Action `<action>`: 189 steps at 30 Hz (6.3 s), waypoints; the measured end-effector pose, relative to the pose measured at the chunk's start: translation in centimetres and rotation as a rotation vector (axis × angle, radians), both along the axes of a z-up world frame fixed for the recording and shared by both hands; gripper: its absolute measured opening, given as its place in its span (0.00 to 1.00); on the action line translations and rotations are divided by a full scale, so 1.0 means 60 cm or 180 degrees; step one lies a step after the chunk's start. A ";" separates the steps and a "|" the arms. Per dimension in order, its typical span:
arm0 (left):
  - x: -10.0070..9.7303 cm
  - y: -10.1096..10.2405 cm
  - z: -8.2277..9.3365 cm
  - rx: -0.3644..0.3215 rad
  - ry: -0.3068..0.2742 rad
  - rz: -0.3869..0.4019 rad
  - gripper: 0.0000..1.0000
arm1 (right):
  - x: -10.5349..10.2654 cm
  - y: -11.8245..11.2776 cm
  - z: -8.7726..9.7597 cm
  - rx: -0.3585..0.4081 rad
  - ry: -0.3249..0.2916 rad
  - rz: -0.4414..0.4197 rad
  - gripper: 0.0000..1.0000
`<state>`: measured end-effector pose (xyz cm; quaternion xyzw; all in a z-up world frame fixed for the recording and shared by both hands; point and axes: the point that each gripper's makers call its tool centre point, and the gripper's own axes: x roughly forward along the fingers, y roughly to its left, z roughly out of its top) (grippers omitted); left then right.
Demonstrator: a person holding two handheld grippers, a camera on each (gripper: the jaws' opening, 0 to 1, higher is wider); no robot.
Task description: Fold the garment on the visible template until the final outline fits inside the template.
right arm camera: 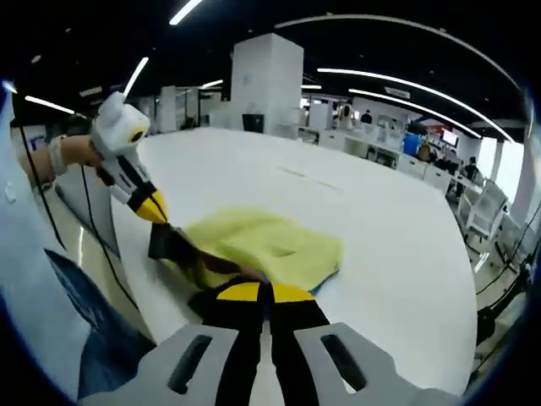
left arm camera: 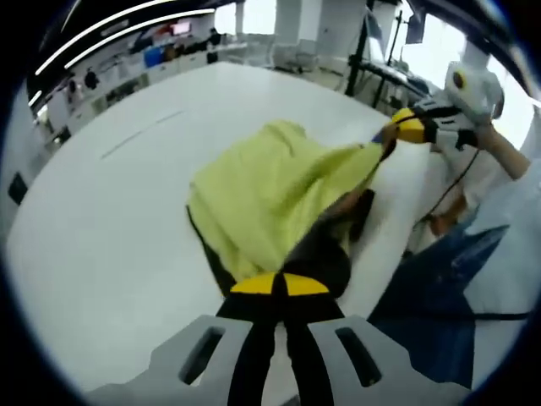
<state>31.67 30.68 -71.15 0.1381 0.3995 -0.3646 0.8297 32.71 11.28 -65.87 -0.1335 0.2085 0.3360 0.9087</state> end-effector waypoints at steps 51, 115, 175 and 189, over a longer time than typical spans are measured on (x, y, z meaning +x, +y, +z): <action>-0.014 -0.053 -0.054 0.0042 0.0437 -0.0614 0.00 | -0.015 -0.022 0.153 0.0211 -0.0580 0.0010 0.03; 0.092 0.084 0.438 0.0489 -0.1858 -0.0094 0.00 | 0.148 0.024 0.513 -0.0011 -0.1586 0.0436 0.02; -0.073 0.124 0.640 0.0636 -0.2657 -0.0058 0.00 | -0.061 0.073 0.659 -0.0184 -0.2278 0.0922 0.02; -0.102 0.128 0.617 0.0802 -0.2540 -0.0008 0.00 | -0.080 0.082 0.640 -0.0242 -0.2221 0.1074 0.02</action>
